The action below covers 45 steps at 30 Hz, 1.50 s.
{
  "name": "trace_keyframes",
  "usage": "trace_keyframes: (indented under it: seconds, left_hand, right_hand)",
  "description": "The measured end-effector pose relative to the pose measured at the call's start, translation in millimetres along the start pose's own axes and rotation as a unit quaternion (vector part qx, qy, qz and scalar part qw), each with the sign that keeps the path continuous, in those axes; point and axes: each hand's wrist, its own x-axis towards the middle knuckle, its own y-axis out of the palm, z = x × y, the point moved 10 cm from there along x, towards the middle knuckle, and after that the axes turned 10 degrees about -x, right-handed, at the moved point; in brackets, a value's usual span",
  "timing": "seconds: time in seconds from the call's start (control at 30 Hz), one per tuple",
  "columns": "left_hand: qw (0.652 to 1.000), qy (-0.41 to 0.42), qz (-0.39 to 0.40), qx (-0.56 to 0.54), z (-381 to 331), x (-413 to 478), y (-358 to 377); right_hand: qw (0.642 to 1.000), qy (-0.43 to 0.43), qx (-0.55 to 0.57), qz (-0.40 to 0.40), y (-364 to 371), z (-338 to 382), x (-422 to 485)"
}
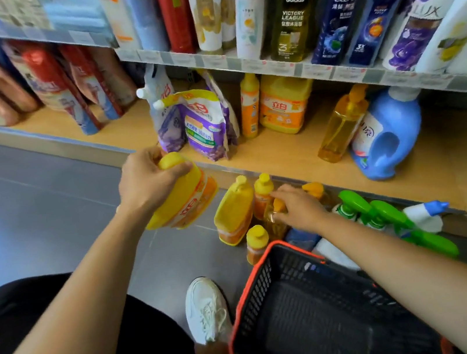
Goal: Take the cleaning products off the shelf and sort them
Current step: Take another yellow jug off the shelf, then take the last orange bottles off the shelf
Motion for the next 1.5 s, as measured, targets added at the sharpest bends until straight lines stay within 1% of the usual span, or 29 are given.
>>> trace_keyframes:
  seconds: [0.13, 0.2, 0.3, 0.43, 0.53, 0.6, 0.7, 0.8, 0.9, 1.07, 1.13, 1.2, 1.27, 1.33, 1.4, 1.5]
  left_hand:
    - [0.996, -0.046, 0.051, 0.061, 40, 21, 31]
    - [0.992, -0.072, 0.073, 0.075, 61, 27, 52]
    - [0.987, -0.105, 0.100, 0.072, 90, 32, 84]
    - [0.983, -0.119, 0.116, 0.075, 110, 48, 119]
    - [0.978, -0.113, 0.140, 0.101, 129, 56, 143]
    - [0.978, -0.094, 0.152, 0.111, 141, 58, 154]
    - [0.981, -0.040, 0.158, 0.102, 150, 63, 161]
    - [0.975, 0.016, 0.165, 0.148, 158, 67, 167]
    - [0.969, 0.037, 0.167, 0.180, 162, 72, 174]
    - [0.972, 0.029, 0.159, 0.172, 161, 79, 177]
    - [0.973, 0.022, 0.153, 0.171, 158, 79, 177]
    - [0.976, -0.005, 0.148, 0.159, 159, 80, 175]
    - [0.980, -0.039, 0.141, 0.135, 160, 81, 173]
    - [0.985, -0.074, 0.127, 0.086, 159, 81, 174]
    - [0.988, -0.099, 0.109, 0.053, 153, 81, 173]
    - [0.990, -0.094, 0.070, 0.081, 132, 79, 163]
  right_hand:
    - [0.999, 0.012, -0.041, 0.006, -10, -3, 19]
    - [0.999, 0.018, -0.042, 0.008, -21, -3, 31]
    - [0.999, 0.040, 0.002, -0.004, -44, -8, 56]
    - [0.989, 0.060, 0.116, -0.061, -76, -19, 99]
    - [0.971, 0.085, 0.200, -0.096, -88, -32, 133]
    - [0.956, 0.111, 0.242, -0.124, -93, -41, 155]
    - [0.930, 0.140, 0.292, -0.176, -99, -49, 184]
    - [0.904, 0.142, 0.339, -0.218, -101, -51, 211]
    - [0.892, 0.146, 0.355, -0.241, -101, -51, 235]
    - [0.874, 0.161, 0.352, -0.293, -100, -55, 250]
    - [0.871, 0.153, 0.355, -0.304, -96, -53, 247]
    - [0.869, 0.133, 0.368, -0.303, -94, -47, 239]
    - [0.875, 0.094, 0.378, -0.287, -93, -38, 227]
    - [0.885, 0.044, 0.380, -0.266, -93, -30, 207]
    - [0.885, 0.009, 0.389, -0.255, -96, -27, 182]
    - [0.886, -0.029, 0.387, -0.254, -103, -25, 140]
